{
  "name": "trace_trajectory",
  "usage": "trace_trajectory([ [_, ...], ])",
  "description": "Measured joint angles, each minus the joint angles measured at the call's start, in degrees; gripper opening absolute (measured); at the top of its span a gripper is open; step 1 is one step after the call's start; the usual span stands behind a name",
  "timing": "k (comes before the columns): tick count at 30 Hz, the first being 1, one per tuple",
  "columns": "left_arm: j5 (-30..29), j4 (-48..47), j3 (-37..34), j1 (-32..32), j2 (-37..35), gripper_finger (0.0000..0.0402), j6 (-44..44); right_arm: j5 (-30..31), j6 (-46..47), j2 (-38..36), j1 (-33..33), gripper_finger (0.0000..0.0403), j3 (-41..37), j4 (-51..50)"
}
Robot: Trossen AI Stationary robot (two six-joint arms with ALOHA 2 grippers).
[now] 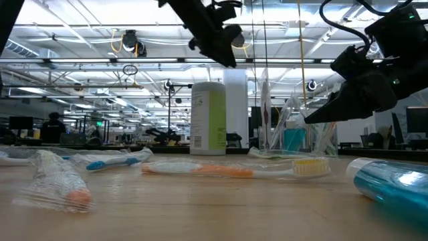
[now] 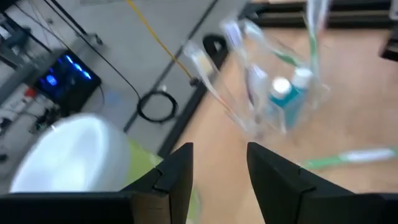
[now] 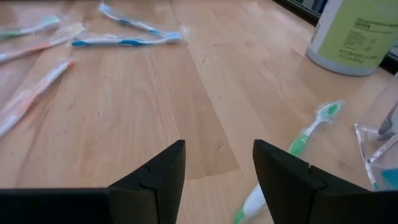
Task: Pick & Place toothbrushing station
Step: Put the green toothbrush into the transparent organizer
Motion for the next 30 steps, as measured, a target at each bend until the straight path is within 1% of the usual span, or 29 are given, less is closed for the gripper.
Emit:
trace_trajectory([
  [5, 0.1, -8.2, 0.0, -3.2, -3.5, 0.0157, -3.8, 0.0, 0.3, 0.0, 0.0, 0.0183, 0.0, 2.8],
  [8, 0.1, -12.5, 0.0, -5.0, -6.2, 0.0157, -9.5, 0.0, 1.9, 0.0, 0.0, 0.0183, 0.0, 6.4],
  [10, 0.0, -15.6, 0.0, -6.3, -8.2, 0.0157, -11.5, -0.2, 2.5, 0.0, 0.1, 0.0183, 0.0, 8.3],
  [14, -0.9, -18.7, -0.3, -9.4, -11.4, 0.0157, -13.3, -4.3, 3.7, 0.0, 0.7, 0.0183, 0.0, 11.5],
  [18, -2.0, -18.3, -4.2, -11.3, -15.0, 0.0157, -14.9, -4.3, 3.7, 0.0, 3.0, 0.0183, 2.4, 10.6],
  [22, -1.9, -14.9, -10.9, -12.3, -18.4, 0.0157, -18.4, -3.8, 3.5, 1.4, 5.9, 0.0183, 6.3, 7.1],
  [26, -1.9, -10.1, -17.6, -12.9, -21.2, 0.0157, -21.5, 0.5, 3.5, 4.8, 8.0, 0.0183, 10.6, 2.5],
  [30, -1.9, -7.3, -21.7, -13.1, -22.8, 0.0157, -23.7, 4.8, 3.5, 9.9, 9.2, 0.0183, 15.5, -2.8],
])
